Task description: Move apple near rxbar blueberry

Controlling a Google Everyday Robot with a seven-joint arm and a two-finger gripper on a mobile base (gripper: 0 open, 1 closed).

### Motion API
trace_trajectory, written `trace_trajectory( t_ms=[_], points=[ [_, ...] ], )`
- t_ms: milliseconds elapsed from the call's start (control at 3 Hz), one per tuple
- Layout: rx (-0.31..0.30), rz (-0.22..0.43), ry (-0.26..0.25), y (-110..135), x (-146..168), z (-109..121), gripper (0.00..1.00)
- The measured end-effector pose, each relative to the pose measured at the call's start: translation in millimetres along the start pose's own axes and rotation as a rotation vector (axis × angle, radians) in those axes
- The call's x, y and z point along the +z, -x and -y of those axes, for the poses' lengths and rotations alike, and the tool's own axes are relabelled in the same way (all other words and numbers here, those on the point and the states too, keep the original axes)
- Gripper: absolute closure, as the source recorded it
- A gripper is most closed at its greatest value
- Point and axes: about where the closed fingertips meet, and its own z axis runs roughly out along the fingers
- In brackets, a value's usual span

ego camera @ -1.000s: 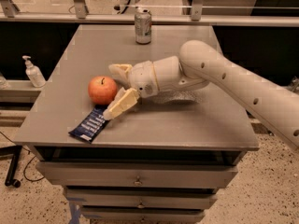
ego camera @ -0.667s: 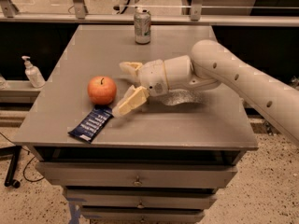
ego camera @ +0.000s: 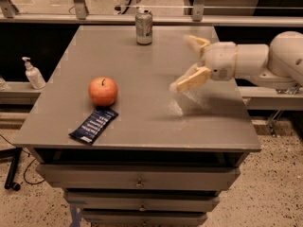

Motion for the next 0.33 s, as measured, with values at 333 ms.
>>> trace_trajectory(
  t_ms=[333],
  points=[
    [-0.011, 0.006, -0.016, 6.5, -6.2, 4.9, 0.00]
  ],
)
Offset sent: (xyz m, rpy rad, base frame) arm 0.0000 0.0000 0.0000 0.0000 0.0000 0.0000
